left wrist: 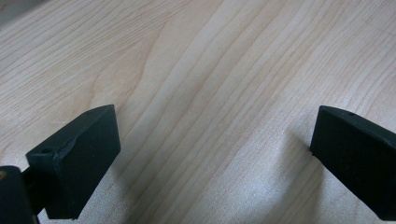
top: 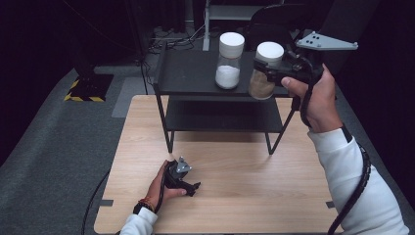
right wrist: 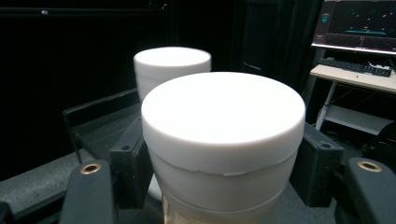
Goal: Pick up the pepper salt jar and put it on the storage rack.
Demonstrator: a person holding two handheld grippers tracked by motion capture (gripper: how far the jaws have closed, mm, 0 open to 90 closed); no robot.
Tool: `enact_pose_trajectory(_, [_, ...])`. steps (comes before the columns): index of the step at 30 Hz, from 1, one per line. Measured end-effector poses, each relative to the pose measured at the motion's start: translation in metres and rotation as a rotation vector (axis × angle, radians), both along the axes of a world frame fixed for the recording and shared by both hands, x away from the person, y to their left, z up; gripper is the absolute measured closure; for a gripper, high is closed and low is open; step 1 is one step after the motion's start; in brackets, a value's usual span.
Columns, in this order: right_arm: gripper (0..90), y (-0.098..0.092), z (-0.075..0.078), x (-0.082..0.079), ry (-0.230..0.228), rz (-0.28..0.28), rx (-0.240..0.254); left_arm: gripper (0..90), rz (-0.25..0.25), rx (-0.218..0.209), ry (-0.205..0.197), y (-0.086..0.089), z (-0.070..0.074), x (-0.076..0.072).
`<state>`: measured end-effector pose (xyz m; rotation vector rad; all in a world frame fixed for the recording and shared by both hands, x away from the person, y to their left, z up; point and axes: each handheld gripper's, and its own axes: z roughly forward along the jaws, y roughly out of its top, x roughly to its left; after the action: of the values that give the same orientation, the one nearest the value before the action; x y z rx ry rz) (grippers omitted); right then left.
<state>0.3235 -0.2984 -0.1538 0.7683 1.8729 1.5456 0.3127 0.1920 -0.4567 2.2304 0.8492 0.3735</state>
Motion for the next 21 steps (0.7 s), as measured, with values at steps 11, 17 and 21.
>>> enact_pose_trajectory(11, [33.1, 0.005, 0.0, 0.027, 0.009, -0.022, 0.027, 1.6, -0.001, 0.001, 0.0, 0.0, 0.0, 0.0])
enact_pose_trajectory(17, [33.1, 0.01, -0.002, 0.038, 0.014, -0.029, 0.027, 1.6, -0.001, 0.001, 0.0, 0.0, 0.0, 0.0])
enact_pose_trajectory(21, [33.1, 0.011, -0.005, 0.045, 0.015, -0.032, 0.03, 1.6, 0.0, 0.0, 0.0, 0.0, 0.0, 0.0])
